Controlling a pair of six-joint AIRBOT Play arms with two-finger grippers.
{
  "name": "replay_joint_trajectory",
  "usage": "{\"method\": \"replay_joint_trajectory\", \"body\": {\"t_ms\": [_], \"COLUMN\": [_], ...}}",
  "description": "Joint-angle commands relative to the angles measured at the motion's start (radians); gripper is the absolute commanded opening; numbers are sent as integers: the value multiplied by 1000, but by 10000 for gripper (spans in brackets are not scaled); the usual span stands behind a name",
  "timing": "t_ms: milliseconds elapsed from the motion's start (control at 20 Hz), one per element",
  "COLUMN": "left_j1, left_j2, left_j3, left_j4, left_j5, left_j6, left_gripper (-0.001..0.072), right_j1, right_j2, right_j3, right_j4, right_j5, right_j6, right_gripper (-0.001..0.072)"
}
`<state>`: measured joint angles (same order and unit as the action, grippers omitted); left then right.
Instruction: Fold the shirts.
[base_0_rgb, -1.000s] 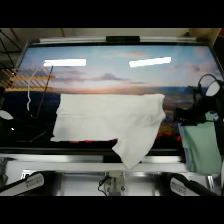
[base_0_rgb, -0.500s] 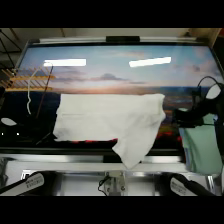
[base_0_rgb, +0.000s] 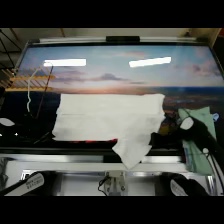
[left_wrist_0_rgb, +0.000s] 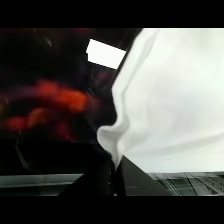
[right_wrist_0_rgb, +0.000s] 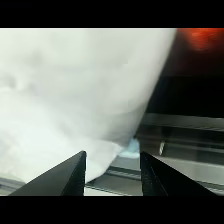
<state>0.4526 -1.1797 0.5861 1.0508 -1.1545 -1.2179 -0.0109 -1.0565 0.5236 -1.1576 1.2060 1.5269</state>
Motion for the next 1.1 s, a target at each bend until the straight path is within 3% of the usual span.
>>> {"method": "replay_joint_trajectory", "body": {"t_ms": [0, 150, 350, 550, 700, 850, 1050], "left_j1": [1, 1, 1, 2, 0, -31, -141], "left_j2": [14, 14, 14, 19, 20, 10, -102], "left_j3": [0, 0, 1, 75, 244, 389, 535], "left_j4": [-5, -5, -5, -5, -9, -22, -50], "left_j5": [-24, -24, -23, -50, -161, -134, -12], "left_j6": [2, 2, 3, 40, 31, -25, -66], "left_gripper": [31, 31, 31, 31, 31, 30, 31], "right_j1": [123, 155, 170, 170, 169, 146, 44], "right_j2": [12, 12, 12, 13, 13, 4, -158], "right_j3": [-54, -54, -53, 37, 222, 421, 633], "right_j4": [18, 11, 0, -40, -179, -330, -322], "right_j5": [-132, -137, -138, -11, 44, -66, -209], "right_j6": [80, 108, 130, 77, 90, 153, 162], "right_gripper": [460, 444, 81, 73, 71, 71, 71]}}
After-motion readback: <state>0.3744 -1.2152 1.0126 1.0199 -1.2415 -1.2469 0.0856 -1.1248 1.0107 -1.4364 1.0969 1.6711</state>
